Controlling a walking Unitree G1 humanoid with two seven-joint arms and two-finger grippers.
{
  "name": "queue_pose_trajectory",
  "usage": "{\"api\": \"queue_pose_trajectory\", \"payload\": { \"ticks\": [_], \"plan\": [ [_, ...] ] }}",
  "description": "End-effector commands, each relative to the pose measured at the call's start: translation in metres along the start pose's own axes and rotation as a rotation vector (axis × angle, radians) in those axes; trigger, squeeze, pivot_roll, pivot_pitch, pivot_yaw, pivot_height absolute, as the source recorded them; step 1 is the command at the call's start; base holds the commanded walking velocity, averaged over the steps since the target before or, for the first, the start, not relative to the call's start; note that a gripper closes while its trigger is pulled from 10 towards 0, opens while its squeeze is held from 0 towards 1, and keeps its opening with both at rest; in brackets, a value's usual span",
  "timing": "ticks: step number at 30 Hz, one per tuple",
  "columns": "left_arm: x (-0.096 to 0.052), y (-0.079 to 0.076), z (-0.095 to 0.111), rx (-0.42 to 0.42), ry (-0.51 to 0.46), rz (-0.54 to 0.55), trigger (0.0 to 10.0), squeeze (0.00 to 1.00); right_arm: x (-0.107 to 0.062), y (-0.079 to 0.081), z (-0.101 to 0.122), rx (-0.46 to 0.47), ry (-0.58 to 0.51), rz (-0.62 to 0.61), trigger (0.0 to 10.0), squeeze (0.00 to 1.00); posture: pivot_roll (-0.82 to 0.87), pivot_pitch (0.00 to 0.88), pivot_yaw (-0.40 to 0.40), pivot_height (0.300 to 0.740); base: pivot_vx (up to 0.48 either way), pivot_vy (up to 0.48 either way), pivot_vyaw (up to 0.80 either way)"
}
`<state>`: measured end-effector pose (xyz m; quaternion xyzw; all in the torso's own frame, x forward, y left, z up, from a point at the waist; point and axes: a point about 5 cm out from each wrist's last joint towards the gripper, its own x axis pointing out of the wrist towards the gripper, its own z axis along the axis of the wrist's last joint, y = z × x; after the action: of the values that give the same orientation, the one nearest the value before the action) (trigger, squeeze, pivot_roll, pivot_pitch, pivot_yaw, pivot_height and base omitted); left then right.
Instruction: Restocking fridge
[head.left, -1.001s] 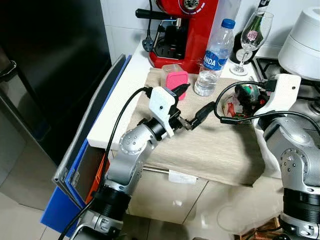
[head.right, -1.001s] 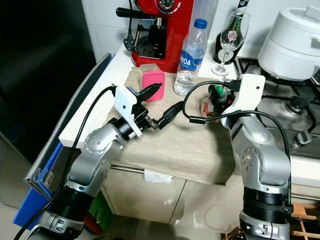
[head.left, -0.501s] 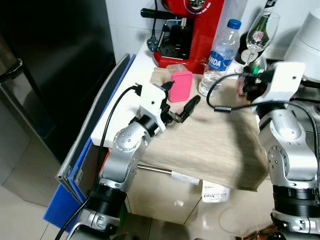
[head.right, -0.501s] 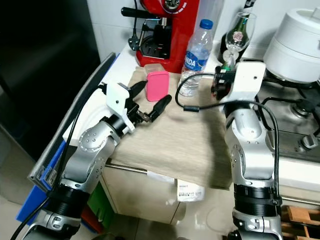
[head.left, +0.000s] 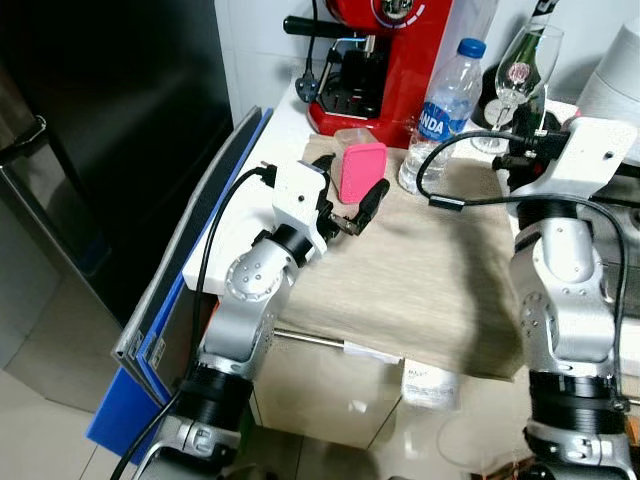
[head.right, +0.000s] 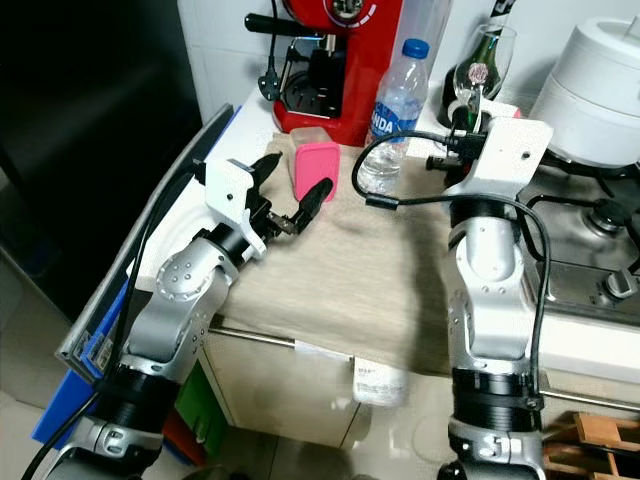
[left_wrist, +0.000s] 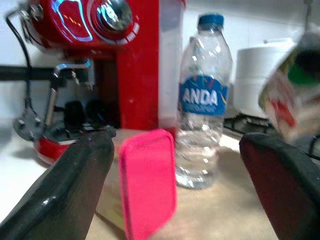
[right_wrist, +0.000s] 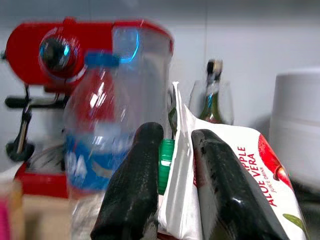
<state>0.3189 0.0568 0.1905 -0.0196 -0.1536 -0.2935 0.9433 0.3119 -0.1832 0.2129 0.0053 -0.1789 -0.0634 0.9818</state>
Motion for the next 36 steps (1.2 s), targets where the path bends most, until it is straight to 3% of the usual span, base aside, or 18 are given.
{"api": "queue_pose_trajectory", "payload": {
  "ticks": [1, 7, 23, 24, 25, 27, 28, 30, 31, 34, 35, 36],
  "plan": [
    [0.004, 0.001, 0.0, 0.005, 0.003, 0.02, 10.0, 0.0, -0.003, 0.005, -0.003, -0.038, -0.017, 0.016, 0.0, 0.0, -0.1, 0.0, -0.011, 0.74, 0.0, 0.0, 0.0],
    [0.005, 0.004, 0.001, -0.003, 0.006, 0.036, 10.0, 0.0, -0.008, 0.005, -0.008, -0.12, -0.044, 0.014, 0.0, 0.0, -0.09, 0.0, -0.007, 0.74, -0.174, 0.0, 0.0],
    [0.007, 0.004, 0.001, -0.002, -0.002, 0.033, 10.0, 0.0, -0.01, 0.007, -0.017, -0.143, -0.02, 0.03, 0.0, 0.0, -0.1, 0.0, -0.006, 0.74, -0.284, 0.0, -0.05],
    [0.007, 0.003, 0.001, -0.001, -0.002, 0.032, 10.0, 0.0, -0.01, 0.007, -0.017, -0.144, -0.02, 0.029, 0.5, 0.0, -0.1, 0.0, -0.007, 0.74, -0.285, 0.0, 0.0],
    [0.007, 0.003, 0.001, -0.001, -0.002, 0.032, 10.0, 0.0, -0.01, 0.007, -0.017, -0.146, -0.02, 0.03, 0.0, 0.0, -0.1, 0.0, -0.007, 0.74, -0.285, 0.0, 0.0],
    [0.007, 0.003, 0.001, 0.001, -0.001, 0.03, 10.0, 0.0, -0.01, 0.007, -0.018, -0.149, -0.02, 0.029, 0.1, 0.0, -0.1, 0.0, -0.007, 0.74, -0.285, 0.0, 0.0],
    [0.007, 0.003, 0.001, 0.001, -0.001, 0.029, 10.0, 0.0, -0.01, 0.008, -0.018, -0.149, -0.02, 0.029, 0.7, 0.0, -0.1, 0.0, -0.007, 0.74, -0.285, 0.0, 0.0],
    [0.006, 0.003, 0.001, 0.003, -0.002, 0.027, 10.0, 0.0, -0.01, 0.007, -0.018, -0.153, -0.021, 0.026, 3.9, 0.0, -0.1, 0.0, -0.008, 0.74, -0.285, 0.0, 0.0],
    [0.006, 0.003, 0.001, 0.004, -0.001, 0.025, 10.0, 0.0, -0.01, 0.007, -0.017, -0.155, -0.022, 0.023, 4.5, 0.0, -0.1, 0.0, -0.008, 0.74, -0.285, 0.0, 0.0],
    [0.006, 0.002, 0.001, 0.005, -0.002, 0.022, 10.0, 0.0, -0.01, 0.006, -0.017, -0.165, -0.021, 0.021, 4.7, 0.0, -0.1, 0.0, -0.008, 0.74, -0.282, 0.0, 0.0],
    [0.006, 0.002, 0.001, 0.005, -0.002, 0.021, 10.0, 0.0, -0.01, 0.006, -0.018, -0.168, -0.019, 0.02, 3.9, 0.0, -0.1, 0.0, -0.008, 0.74, -0.289, 0.0, 0.0],
    [0.006, 0.002, 0.001, 0.005, -0.002, 0.021, 10.0, 0.0, -0.01, 0.006, -0.018, -0.168, -0.019, 0.02, 3.9, 0.0, -0.1, 0.0, -0.008, 0.74, -0.289, 0.0, 0.0]
  ]
}}
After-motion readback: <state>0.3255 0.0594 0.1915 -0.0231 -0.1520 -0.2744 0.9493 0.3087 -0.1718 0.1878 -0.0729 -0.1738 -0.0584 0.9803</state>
